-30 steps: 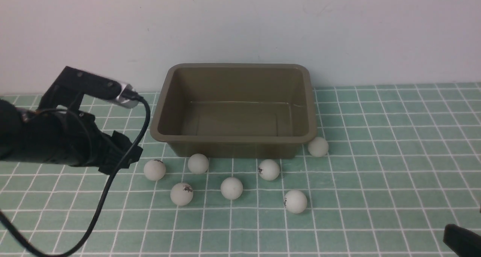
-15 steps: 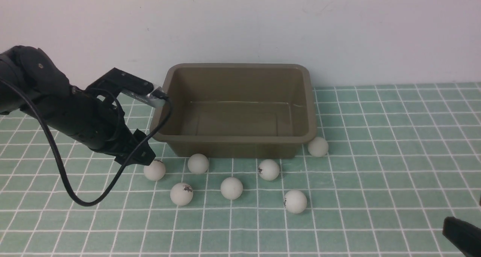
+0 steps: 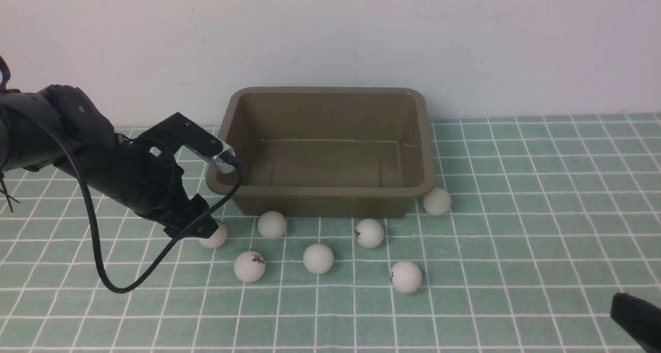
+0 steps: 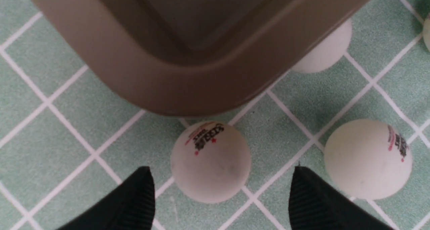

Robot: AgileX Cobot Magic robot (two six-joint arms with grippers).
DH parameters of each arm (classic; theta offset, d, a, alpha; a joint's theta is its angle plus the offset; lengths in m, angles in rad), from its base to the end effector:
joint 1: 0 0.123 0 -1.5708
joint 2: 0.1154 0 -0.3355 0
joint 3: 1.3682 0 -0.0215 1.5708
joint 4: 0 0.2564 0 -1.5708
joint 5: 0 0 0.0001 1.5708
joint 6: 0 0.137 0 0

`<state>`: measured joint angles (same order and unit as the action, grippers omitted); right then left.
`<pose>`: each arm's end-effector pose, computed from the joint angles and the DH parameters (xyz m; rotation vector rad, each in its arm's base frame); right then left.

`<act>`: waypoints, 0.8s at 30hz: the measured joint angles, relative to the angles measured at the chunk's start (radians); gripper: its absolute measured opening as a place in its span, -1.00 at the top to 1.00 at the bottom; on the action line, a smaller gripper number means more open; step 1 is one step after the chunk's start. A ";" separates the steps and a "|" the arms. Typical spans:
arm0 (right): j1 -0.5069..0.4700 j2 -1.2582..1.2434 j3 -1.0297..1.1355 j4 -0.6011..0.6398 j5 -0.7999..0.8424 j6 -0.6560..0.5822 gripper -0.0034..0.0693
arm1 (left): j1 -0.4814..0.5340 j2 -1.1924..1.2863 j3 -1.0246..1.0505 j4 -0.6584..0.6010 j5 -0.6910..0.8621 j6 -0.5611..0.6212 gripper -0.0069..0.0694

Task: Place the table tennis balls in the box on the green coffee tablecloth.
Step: 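Reach for and grasp a ping pong ball on the table beside the basket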

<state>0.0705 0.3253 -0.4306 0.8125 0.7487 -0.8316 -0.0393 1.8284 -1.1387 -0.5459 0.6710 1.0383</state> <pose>0.0499 0.0714 0.2925 -0.5669 1.8337 0.4327 0.3907 -0.0597 0.1870 0.9150 2.5225 -0.2895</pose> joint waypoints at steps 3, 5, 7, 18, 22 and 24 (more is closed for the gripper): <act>0.000 0.000 0.000 0.019 -0.002 -0.001 -0.34 | 0.000 0.035 0.000 -0.048 -0.014 0.053 -0.44; 0.000 0.000 0.000 0.029 -0.004 -0.002 -0.34 | 0.000 0.055 0.000 -0.058 -0.024 0.068 -0.44; 0.000 0.000 0.000 0.033 -0.004 -0.002 -0.34 | 0.000 0.076 0.000 -0.066 -0.040 0.077 -0.44; 0.000 0.000 0.000 0.033 -0.011 -0.002 -0.34 | -0.002 0.118 -0.001 -0.109 -0.121 0.110 -0.11; 0.000 0.001 0.000 0.033 -0.027 -0.005 -0.34 | -0.002 0.101 -0.001 -0.099 -0.017 0.111 -0.11; 0.000 0.001 0.000 0.033 -0.033 -0.014 -0.34 | -0.002 0.071 -0.004 -0.095 0.065 0.111 -0.11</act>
<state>0.0705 0.3261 -0.4306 0.8451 0.7161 -0.8453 -0.0412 1.8993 -1.1431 -0.6408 0.7360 1.1498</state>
